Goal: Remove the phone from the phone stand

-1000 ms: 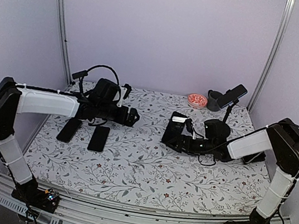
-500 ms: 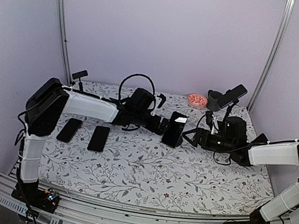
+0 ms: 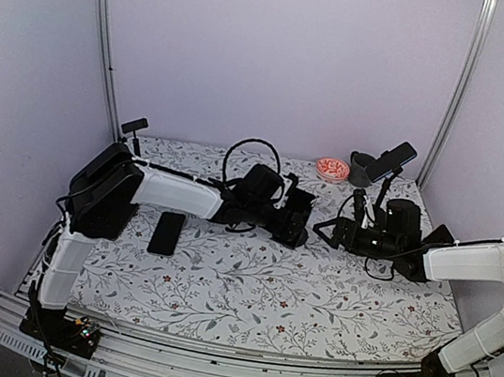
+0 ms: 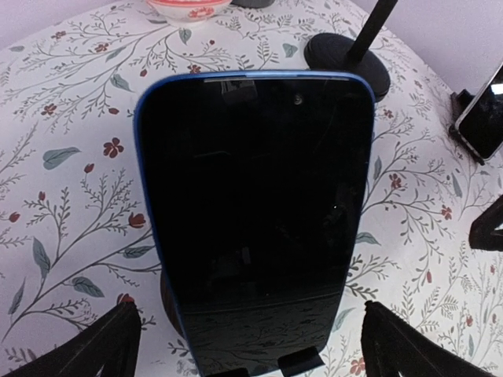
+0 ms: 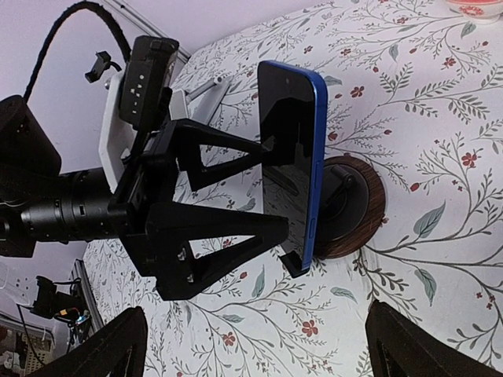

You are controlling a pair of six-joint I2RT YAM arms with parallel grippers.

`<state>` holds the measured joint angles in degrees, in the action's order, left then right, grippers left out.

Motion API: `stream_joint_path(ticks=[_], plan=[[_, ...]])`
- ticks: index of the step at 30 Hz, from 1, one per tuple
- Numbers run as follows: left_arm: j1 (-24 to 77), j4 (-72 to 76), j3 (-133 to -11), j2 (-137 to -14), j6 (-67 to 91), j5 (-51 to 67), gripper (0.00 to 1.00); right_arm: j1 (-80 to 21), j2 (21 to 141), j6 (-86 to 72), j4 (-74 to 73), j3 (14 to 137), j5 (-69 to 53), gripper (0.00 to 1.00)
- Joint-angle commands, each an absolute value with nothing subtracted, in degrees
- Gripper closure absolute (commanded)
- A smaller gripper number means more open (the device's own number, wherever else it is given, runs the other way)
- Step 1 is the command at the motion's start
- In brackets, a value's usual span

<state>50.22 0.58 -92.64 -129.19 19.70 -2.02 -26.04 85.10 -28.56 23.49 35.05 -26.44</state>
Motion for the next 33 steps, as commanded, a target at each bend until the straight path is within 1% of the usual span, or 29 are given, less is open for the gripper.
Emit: stream_joint_path(ticks=[1, 10, 18, 26, 33], plan=[[51.90, -0.15, -95.71, -132.19, 20.47, -3.97, 0.01, -25.17, 83.90, -27.61, 23.21, 34.76, -26.32, 0.01], [52.73, -3.30, -100.25, -135.86, 21.62, -8.22, 0.02, -24.67, 83.33, -27.44, 23.20, 34.48, -26.44, 0.01], [52.74, -5.10, -102.81, -137.24, 23.13, -10.52, 0.14, -24.43, 83.32, -27.33, 23.20, 34.23, -26.76, 0.01], [52.82, -2.75, -101.20, -134.12, 22.52, -10.22, 0.28, -24.44, 83.80, -27.33, 23.29, 34.10, -26.98, 0.01], [52.92, 1.25, -98.55, -129.45, 21.37, -10.52, 0.34, -24.43, 83.96, -27.25, 23.25, 34.17, -26.99, 0.01]])
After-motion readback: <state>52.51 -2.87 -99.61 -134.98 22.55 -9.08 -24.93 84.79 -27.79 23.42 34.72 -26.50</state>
